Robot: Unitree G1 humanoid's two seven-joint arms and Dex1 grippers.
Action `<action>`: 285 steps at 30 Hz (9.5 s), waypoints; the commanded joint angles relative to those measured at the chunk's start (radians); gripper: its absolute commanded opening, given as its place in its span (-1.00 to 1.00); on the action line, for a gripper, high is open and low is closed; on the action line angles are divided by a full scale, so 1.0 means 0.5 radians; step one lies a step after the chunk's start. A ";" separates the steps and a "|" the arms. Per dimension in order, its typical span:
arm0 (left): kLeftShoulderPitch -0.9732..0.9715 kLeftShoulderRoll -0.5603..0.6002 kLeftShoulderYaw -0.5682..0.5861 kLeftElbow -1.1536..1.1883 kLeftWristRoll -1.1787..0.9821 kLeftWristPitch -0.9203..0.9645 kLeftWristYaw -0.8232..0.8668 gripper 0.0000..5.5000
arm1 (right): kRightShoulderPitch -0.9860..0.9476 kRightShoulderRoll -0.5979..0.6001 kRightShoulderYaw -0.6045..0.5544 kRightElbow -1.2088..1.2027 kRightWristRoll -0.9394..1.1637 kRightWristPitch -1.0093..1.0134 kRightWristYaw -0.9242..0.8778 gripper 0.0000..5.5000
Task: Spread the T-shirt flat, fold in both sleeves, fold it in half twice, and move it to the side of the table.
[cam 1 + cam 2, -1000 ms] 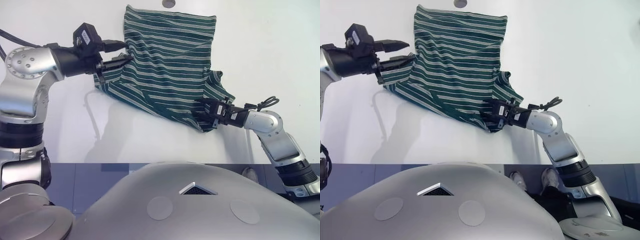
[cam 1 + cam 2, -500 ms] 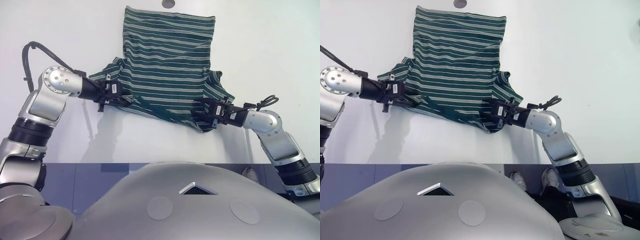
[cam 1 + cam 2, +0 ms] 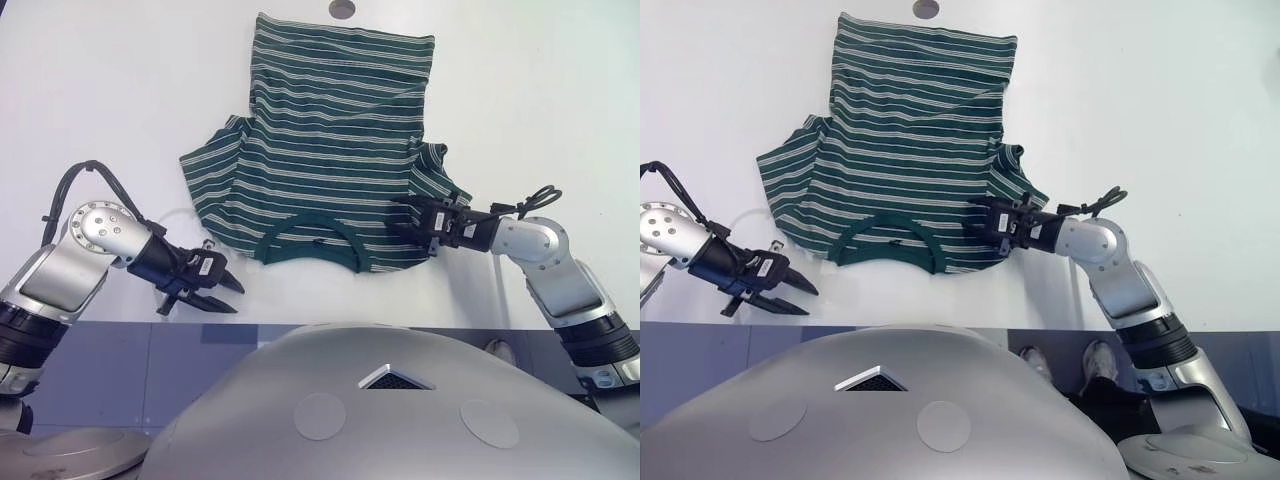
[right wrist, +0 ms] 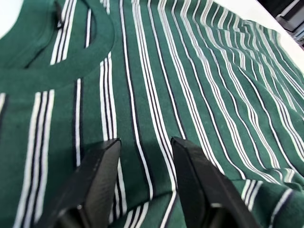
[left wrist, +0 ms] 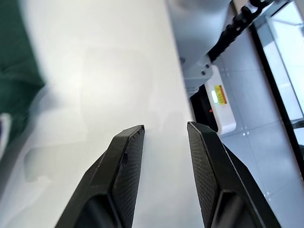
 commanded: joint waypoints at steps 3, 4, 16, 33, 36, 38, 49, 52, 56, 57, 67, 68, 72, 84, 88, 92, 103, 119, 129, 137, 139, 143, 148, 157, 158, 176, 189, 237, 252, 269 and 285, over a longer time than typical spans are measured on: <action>-0.274 -0.264 0.542 -0.180 -0.758 0.662 0.517 -0.40 | 0.272 -0.476 -0.157 -0.116 -0.009 -0.015 0.273 -0.28; -0.311 -0.327 0.628 -0.174 -0.819 0.750 0.666 -0.40 | 0.268 -0.501 -0.226 -0.136 0.024 -0.030 0.268 -0.28; 0.124 -0.980 1.185 -0.593 -0.529 1.769 2.530 -0.07 | 0.025 -0.028 -0.919 -0.730 0.697 0.575 -0.369 -0.27; 0.504 -1.373 1.013 -0.512 -0.372 1.751 2.664 -0.39 | 0.101 0.131 -0.824 -0.738 0.541 0.547 -0.433 -0.27; 0.523 -1.361 0.959 -0.586 -0.379 1.734 2.630 -0.59 | 0.104 0.140 -0.820 -0.728 0.529 0.537 -0.434 -0.27; 0.554 -1.329 0.914 -0.624 -0.365 1.706 2.599 -0.67 | 0.101 0.144 -0.821 -0.725 0.528 0.536 -0.438 -0.27; 0.476 -1.314 0.959 -0.515 -0.221 1.474 2.647 -0.99 | 0.059 0.179 -0.818 -0.671 0.497 0.507 -0.447 -0.27; 0.381 -1.192 1.030 -0.446 -0.189 1.446 2.581 -0.99 | 0.056 0.202 -0.813 -0.671 0.477 0.504 -0.454 -0.27; 0.349 -1.115 1.016 -0.488 -0.195 1.441 2.495 -0.99 | 0.056 0.220 -0.811 -0.672 0.460 0.506 -0.461 -0.27; 0.351 -1.105 1.001 -0.530 -0.197 1.436 2.474 -0.99 | 0.059 0.224 -0.812 -0.671 0.457 0.504 -0.464 -0.27; 0.223 -0.994 0.788 -0.878 -0.164 1.470 2.344 -0.99 | 0.080 0.265 -0.790 -0.676 0.409 0.497 -0.486 -0.27; 0.213 -1.009 0.777 -0.914 -0.212 1.509 2.316 -0.99 | 0.085 0.270 -0.789 -0.676 0.404 0.495 -0.486 -0.27; 0.180 -1.068 0.675 -0.941 -0.402 1.582 2.189 -0.99 | 0.070 0.292 -0.759 -0.664 0.383 0.493 -0.491 -0.27; 0.080 -1.118 0.448 -0.917 -0.449 1.647 2.208 -0.56 | 0.022 0.291 -0.732 -0.624 0.386 0.479 -0.469 -0.27; -0.079 -1.296 0.622 -0.860 -0.594 1.589 2.248 -0.30 | 0.034 0.317 -0.790 -0.570 0.398 0.465 -0.512 -0.27; -0.315 -1.724 0.986 -0.869 -0.836 1.284 2.506 -0.15 | 0.306 0.628 -1.077 -0.483 0.446 0.387 -0.857 -0.20; 0.033 -1.825 0.842 -0.969 -0.574 0.898 2.673 -0.15 | 1.356 1.081 -1.141 -0.472 0.655 0.319 -0.950 0.04; 0.000 -1.781 0.834 -0.899 -0.578 0.872 2.657 -0.15 | 1.094 1.148 -1.139 -0.600 1.257 1.148 -1.224 -0.07; 0.010 -1.803 0.817 -0.897 -0.572 0.867 2.686 -0.15 | 1.069 1.130 -1.117 -0.572 1.190 1.047 -1.200 -0.75; 0.056 -1.819 0.791 -0.958 -0.589 0.903 2.735 -0.15 | 1.008 1.055 -1.129 -0.656 1.125 0.919 -1.106 -0.99; 0.088 -1.824 0.770 -0.998 -0.595 0.911 2.753 -0.15 | 0.993 0.975 -1.122 -0.735 1.122 0.919 -1.023 -0.99; 0.141 -1.840 0.729 -1.058 -0.594 0.897 2.772 -0.15 | 1.018 0.738 -1.026 -0.937 1.080 0.924 -0.778 -0.99; 0.168 -1.861 0.668 -1.086 -0.572 0.880 2.808 -0.15 | 1.027 0.401 -0.963 -1.059 1.182 1.092 -0.465 -0.99; 0.183 -1.965 0.533 -1.117 -0.487 0.782 2.909 -0.15 | 0.718 0.091 -0.923 -0.968 1.457 1.499 -0.214 -0.90; 0.191 -1.976 0.505 -1.116 -0.465 0.759 2.920 -0.15 | 0.664 0.080 -0.946 -0.959 1.548 1.548 -0.191 -0.81; 0.357 0.120 0.677 0.509 1.050 -2.069 1.738 0.55 | 0.587 -0.460 -0.971 0.679 -0.192 -1.807 0.012 0.53; -0.029 0.033 0.235 1.151 1.561 -2.771 1.897 0.55 | 0.533 -0.264 -0.797 0.920 -0.836 -2.315 -0.387 0.53; -0.580 0.276 -0.285 -0.336 -0.467 -0.469 0.288 -1.00 | -0.100 -1.280 -0.037 -0.326 0.784 -0.144 1.015 -1.00; -1.508 -0.015 -0.292 0.128 -1.052 0.863 -0.146 -1.00 | -1.360 -0.581 0.051 0.269 1.005 1.006 1.427 -1.00; -2.083 -0.734 -0.263 2.035 -0.428 0.556 -0.021 -1.00 | -2.092 0.455 -0.080 2.461 0.266 0.425 0.785 -1.00; -1.843 -1.033 0.204 2.223 0.158 0.368 1.050 -0.78 | -2.087 0.904 -0.492 2.877 0.093 0.340 -0.387 -0.61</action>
